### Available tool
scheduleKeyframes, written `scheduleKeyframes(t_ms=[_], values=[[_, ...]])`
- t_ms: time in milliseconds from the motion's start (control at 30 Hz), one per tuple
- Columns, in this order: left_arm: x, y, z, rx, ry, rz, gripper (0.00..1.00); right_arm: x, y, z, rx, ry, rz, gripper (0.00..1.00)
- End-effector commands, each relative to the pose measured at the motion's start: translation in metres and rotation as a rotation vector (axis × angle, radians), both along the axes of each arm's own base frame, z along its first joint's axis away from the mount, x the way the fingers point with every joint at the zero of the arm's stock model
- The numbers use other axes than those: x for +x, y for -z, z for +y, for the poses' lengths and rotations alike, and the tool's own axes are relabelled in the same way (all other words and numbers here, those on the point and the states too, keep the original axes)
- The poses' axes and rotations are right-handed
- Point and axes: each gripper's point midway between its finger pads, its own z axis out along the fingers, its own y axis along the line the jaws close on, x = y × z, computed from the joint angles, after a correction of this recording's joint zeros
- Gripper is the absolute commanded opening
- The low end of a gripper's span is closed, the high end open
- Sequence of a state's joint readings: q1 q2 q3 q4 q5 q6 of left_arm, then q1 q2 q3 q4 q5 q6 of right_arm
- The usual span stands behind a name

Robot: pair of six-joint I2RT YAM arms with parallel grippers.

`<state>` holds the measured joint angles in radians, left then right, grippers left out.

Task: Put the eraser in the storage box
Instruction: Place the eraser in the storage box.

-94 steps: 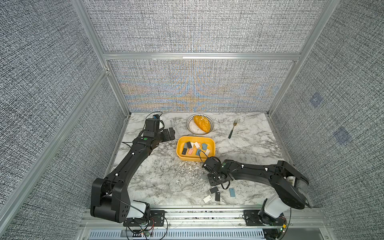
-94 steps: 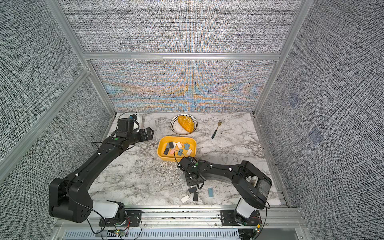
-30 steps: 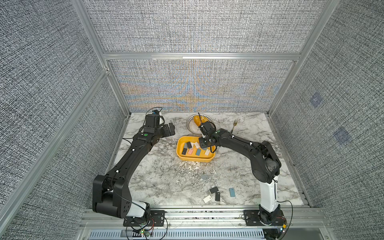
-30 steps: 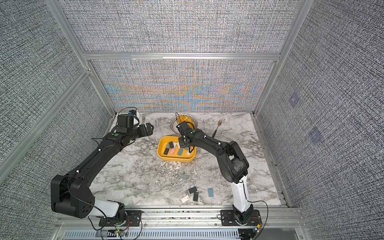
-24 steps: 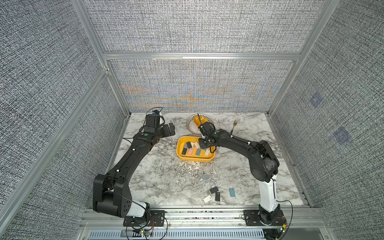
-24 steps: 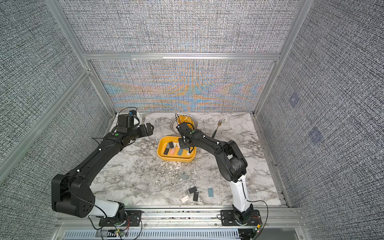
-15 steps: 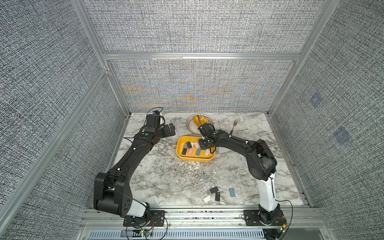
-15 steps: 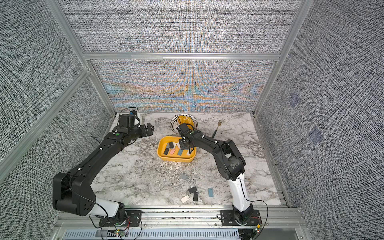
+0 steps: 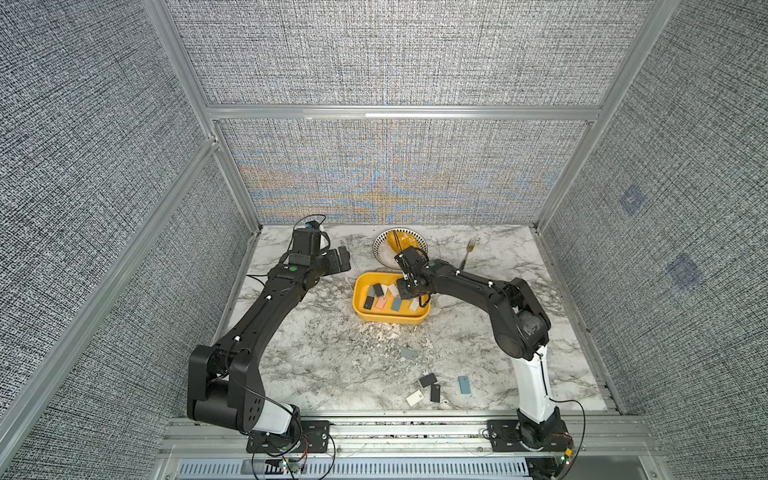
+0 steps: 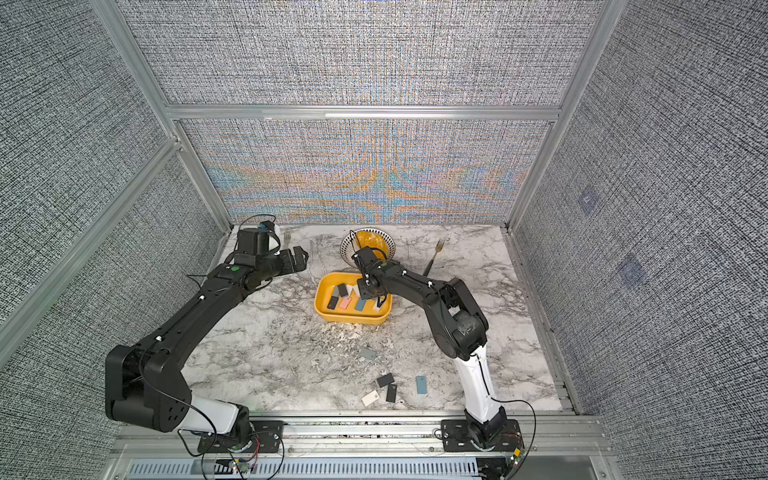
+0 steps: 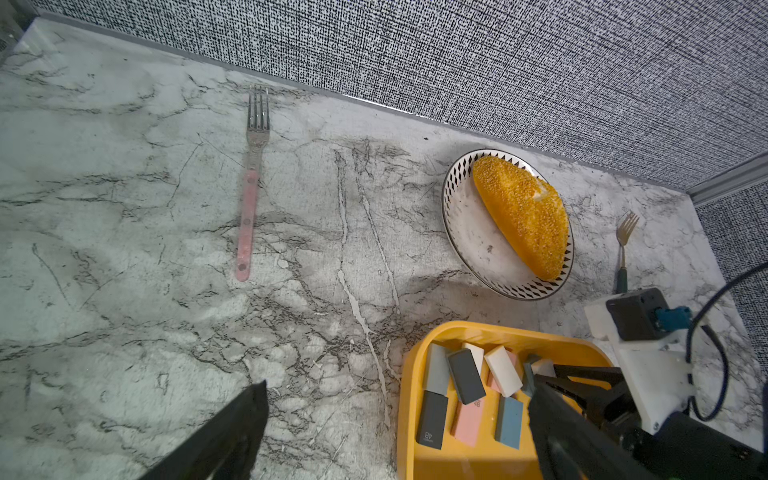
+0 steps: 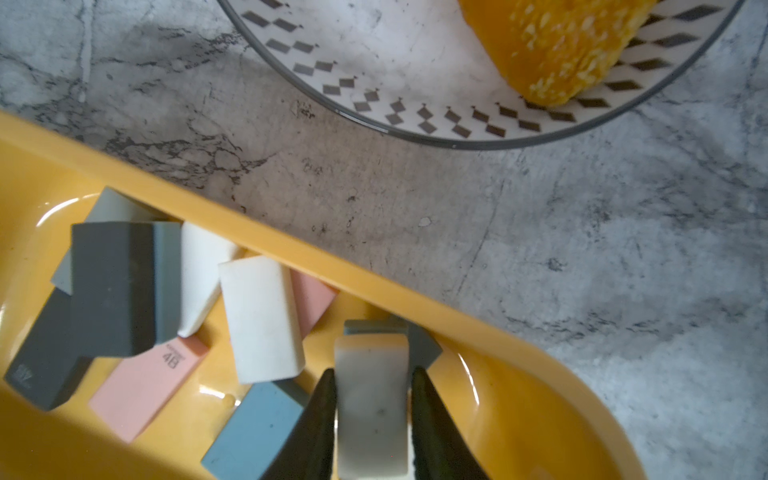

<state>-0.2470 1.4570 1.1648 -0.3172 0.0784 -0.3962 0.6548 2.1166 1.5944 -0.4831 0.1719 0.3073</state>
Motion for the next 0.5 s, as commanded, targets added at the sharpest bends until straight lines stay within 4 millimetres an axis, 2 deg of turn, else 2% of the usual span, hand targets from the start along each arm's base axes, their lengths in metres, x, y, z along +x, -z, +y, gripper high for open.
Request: scheduleKeyframes(t_ms=[0, 133, 267, 367, 467], values=[[-0.001, -0.001, 0.002, 0.009, 0.000, 0.000, 1.00, 0.004, -0.011, 0.002, 0.015, 0.002, -0.026, 0.42], [0.000, -0.003, 0.002, 0.008, 0.000, -0.005, 1.00, 0.004, -0.033, 0.007, 0.043, -0.006, -0.063, 0.52], [-0.001, -0.003, 0.001, 0.006, 0.002, -0.004, 1.00, -0.004, -0.065, 0.013, 0.062, -0.037, -0.132, 0.62], [-0.002, -0.004, 0.002, 0.007, 0.002, -0.006, 1.00, -0.024, -0.083, 0.015, 0.050, -0.093, -0.173, 0.66], [-0.003, -0.006, 0.003, 0.010, 0.001, -0.010, 1.00, -0.056, -0.088, 0.011, 0.035, -0.153, -0.183, 0.67]])
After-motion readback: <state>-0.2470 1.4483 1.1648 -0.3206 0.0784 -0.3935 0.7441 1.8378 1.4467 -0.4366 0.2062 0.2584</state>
